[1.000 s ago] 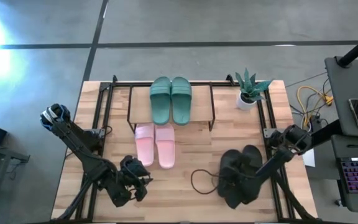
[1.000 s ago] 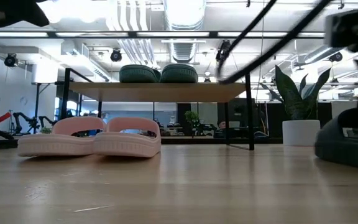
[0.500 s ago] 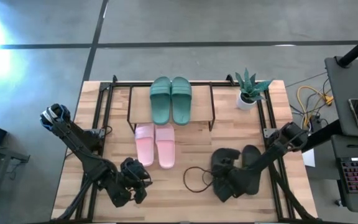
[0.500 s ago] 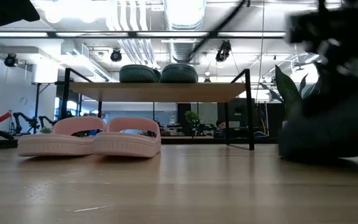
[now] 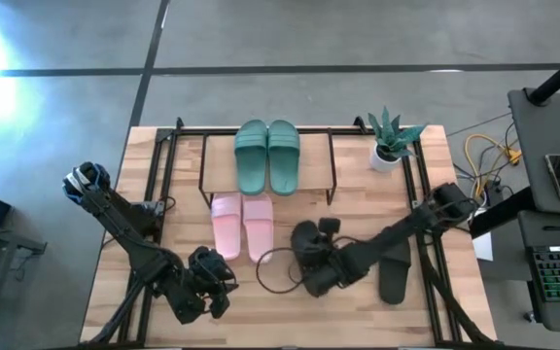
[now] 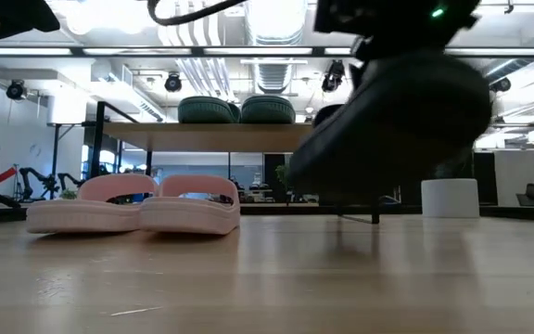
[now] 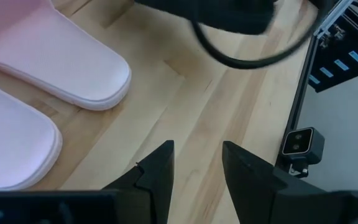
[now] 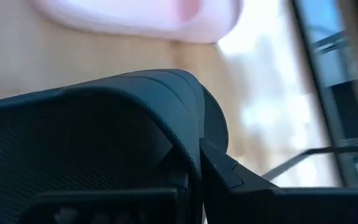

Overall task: Pick and place slides into the shelf
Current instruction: Put the left black slide under the shelf

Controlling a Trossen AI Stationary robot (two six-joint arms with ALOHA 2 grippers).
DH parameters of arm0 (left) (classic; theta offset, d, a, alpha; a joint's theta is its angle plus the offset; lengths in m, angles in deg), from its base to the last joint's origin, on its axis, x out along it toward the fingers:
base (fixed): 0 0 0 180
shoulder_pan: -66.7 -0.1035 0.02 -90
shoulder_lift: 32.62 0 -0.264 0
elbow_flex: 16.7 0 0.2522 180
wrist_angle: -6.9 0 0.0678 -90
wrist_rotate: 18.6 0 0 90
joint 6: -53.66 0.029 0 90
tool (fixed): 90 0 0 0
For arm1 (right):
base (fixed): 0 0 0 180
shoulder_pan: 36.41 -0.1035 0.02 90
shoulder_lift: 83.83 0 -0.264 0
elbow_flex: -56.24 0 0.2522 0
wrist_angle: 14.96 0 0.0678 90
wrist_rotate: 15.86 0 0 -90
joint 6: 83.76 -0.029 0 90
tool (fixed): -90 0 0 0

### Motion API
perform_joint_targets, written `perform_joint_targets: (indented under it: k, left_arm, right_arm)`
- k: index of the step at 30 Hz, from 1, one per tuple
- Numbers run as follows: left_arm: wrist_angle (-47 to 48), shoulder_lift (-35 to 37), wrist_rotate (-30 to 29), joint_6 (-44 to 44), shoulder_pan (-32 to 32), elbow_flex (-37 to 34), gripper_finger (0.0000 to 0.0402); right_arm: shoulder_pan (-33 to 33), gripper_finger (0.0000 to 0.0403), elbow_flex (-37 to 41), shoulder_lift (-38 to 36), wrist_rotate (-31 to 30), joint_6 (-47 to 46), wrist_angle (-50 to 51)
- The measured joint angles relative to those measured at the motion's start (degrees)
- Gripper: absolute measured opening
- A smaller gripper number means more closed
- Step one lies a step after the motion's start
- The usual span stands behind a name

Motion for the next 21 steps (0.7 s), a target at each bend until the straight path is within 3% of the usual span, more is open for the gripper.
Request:
perform_joint_targets:
  k: [4,8,13,21]
  left_arm:
    - [0.0,0.0,0.0,0.0,0.0,0.0,0.0121]
    - [0.0,0.0,0.0,0.1,0.0,0.0,0.0121]
    - [0.0,0.0,0.0,0.1,0.0,0.0,0.0121]
    - [0.0,0.0,0.6,0.2,0.0,0.0,0.0121]
  right_arm:
    - [2.2,0.0012,0.0,0.0,-5.1,7.2,-2.5]
    - [3.8,0.0013,0.0,0.0,-5.0,12.6,-8.2]
    - [5.8,0.0020,0.3,1.1,-4.7,12.0,-9.5]
    - [7.0,0.0114,-0.7,6.3,-1.5,10.4,-10.0]
